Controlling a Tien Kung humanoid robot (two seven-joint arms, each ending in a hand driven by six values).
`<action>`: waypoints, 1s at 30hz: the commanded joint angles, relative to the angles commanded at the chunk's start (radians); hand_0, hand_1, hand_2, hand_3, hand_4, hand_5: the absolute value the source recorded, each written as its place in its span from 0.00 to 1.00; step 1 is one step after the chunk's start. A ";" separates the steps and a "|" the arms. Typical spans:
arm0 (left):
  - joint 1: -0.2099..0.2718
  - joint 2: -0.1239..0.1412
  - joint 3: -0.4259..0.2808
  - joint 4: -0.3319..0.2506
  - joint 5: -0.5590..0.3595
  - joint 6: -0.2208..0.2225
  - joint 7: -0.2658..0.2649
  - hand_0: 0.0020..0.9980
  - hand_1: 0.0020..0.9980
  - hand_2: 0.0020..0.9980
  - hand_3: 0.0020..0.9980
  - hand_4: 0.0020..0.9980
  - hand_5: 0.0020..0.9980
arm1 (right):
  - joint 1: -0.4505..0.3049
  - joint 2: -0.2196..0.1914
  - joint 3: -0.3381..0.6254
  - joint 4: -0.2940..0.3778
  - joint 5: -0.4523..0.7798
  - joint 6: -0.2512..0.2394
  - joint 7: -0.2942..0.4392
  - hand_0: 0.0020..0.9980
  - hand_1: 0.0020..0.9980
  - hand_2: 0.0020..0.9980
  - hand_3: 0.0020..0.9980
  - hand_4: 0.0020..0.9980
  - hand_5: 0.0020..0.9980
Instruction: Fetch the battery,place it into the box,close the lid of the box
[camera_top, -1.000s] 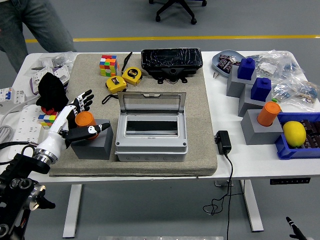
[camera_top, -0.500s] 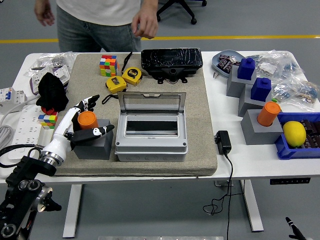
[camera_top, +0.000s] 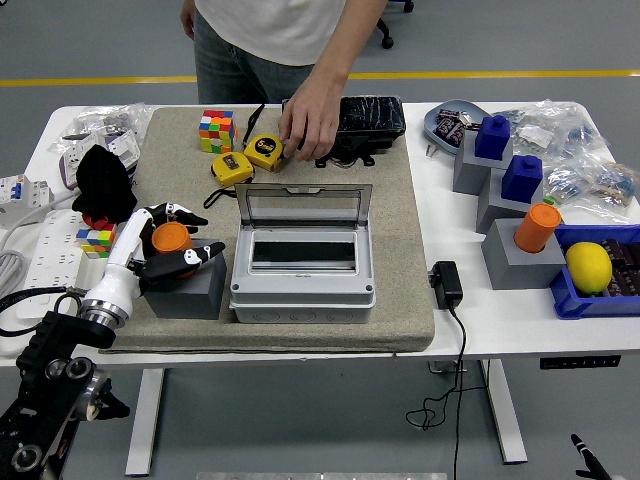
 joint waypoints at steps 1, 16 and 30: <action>0.000 0.000 0.003 0.001 0.002 0.005 0.001 0.43 0.44 0.31 0.22 1.00 0.00 | 0.000 0.000 0.000 0.000 0.000 0.000 0.000 0.96 0.84 0.76 0.80 1.00 1.00; -0.007 -0.001 0.043 0.017 -0.020 0.076 -0.015 0.22 0.11 0.11 0.09 1.00 0.00 | 0.001 -0.002 0.000 0.000 0.001 -0.001 0.000 0.95 0.84 0.76 0.80 1.00 1.00; -0.015 -0.003 0.052 0.018 -0.057 0.131 -0.048 0.16 0.05 0.08 0.08 1.00 0.00 | 0.002 -0.004 -0.003 0.000 0.001 -0.001 -0.001 0.95 0.84 0.76 0.80 1.00 1.00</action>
